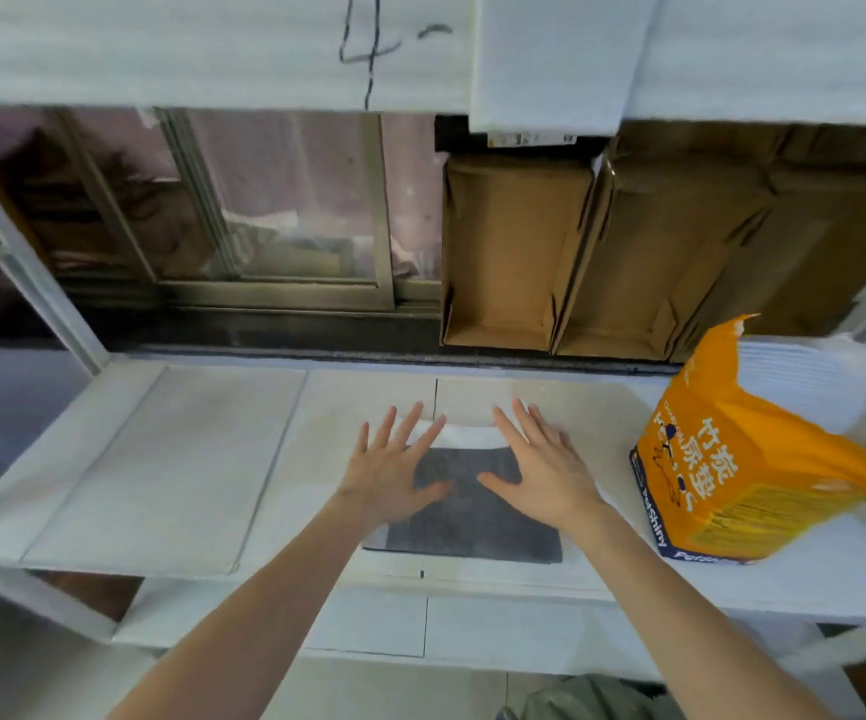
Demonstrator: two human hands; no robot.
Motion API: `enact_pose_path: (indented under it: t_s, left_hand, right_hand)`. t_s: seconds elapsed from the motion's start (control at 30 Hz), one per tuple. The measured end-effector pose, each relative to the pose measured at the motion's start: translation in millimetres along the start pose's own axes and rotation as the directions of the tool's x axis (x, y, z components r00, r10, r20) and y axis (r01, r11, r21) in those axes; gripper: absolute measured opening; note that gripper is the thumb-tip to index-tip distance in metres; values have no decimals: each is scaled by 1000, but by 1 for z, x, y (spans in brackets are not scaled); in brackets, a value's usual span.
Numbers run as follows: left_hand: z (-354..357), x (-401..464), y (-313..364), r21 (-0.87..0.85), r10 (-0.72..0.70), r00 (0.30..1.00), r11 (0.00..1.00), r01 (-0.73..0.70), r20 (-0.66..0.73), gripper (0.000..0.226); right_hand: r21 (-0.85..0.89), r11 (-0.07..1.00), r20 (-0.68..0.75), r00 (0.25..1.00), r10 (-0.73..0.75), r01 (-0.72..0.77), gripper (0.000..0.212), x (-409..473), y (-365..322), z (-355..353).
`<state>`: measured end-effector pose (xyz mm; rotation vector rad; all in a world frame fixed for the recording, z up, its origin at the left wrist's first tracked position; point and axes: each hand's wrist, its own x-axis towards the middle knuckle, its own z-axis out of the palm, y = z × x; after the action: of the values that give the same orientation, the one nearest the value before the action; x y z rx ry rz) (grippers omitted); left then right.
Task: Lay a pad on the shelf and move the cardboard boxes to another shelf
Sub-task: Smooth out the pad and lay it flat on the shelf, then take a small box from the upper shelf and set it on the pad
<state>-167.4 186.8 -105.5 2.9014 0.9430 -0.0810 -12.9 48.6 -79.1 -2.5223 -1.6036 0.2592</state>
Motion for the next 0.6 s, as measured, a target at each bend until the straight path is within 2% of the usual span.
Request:
enact_pose_path:
  t_s: [0.23,0.4,0.6]
  left_hand:
    - [-117,-65,12,45,64,985,997,-57,-163,77]
    - [-182,-120,15,72,99,950,994,-81,-295,77]
    - [-245,-173,25,131,187,855,981,-141,-485,72]
  right_hand:
    - [4,998,-154,986,-64,66,80,-55,-41,-96]
    - [-74,988,-278,948,-154,139,78,-105,-67,-151]
    - [-139,976,-412,887,-209,166,74,-159,-95,-217]
